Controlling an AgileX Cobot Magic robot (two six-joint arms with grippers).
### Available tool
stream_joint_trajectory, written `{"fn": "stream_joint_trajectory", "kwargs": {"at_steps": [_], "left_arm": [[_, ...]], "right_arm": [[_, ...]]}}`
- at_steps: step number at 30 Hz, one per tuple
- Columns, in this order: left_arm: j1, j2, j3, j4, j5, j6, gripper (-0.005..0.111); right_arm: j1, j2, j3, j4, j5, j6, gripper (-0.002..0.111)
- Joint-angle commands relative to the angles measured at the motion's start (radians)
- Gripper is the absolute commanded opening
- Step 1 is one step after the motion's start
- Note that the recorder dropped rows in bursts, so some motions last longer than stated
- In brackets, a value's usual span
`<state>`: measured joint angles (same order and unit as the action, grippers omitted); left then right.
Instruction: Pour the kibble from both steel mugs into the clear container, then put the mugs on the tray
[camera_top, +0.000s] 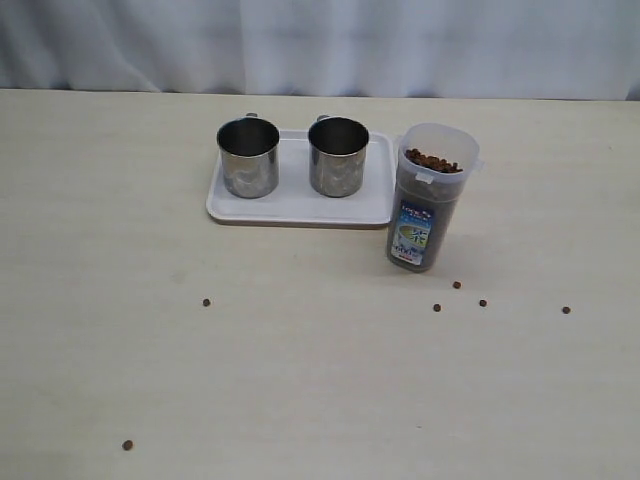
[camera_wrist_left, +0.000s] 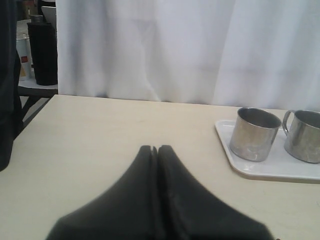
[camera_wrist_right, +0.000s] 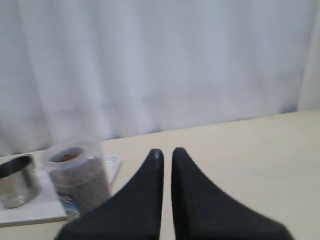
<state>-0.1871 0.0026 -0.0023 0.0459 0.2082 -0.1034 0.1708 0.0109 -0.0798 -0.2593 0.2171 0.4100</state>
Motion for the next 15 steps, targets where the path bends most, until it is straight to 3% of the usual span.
{"fn": "stream_joint_trajectory", "kwargs": {"at_steps": [1,10,12,15], "left_arm": [[-0.006,-0.003,0.002,-0.002,-0.012,0.002,0.000],[-0.006,-0.003,0.002,-0.002,-0.012,0.002,0.000],[-0.006,-0.003,0.002,-0.002,-0.012,0.002,0.000],[-0.006,-0.003,0.002,-0.002,-0.012,0.002,0.000]], "right_arm": [[-0.111,-0.011,0.005,0.007,0.073,-0.010,0.004],[-0.116,-0.011,0.054,0.058,0.052,-0.030,0.004],[-0.099,-0.011,0.080,0.152,-0.011,-0.154,0.004],[-0.086,-0.011,0.080,0.307,0.050,-0.377,0.004]]}}
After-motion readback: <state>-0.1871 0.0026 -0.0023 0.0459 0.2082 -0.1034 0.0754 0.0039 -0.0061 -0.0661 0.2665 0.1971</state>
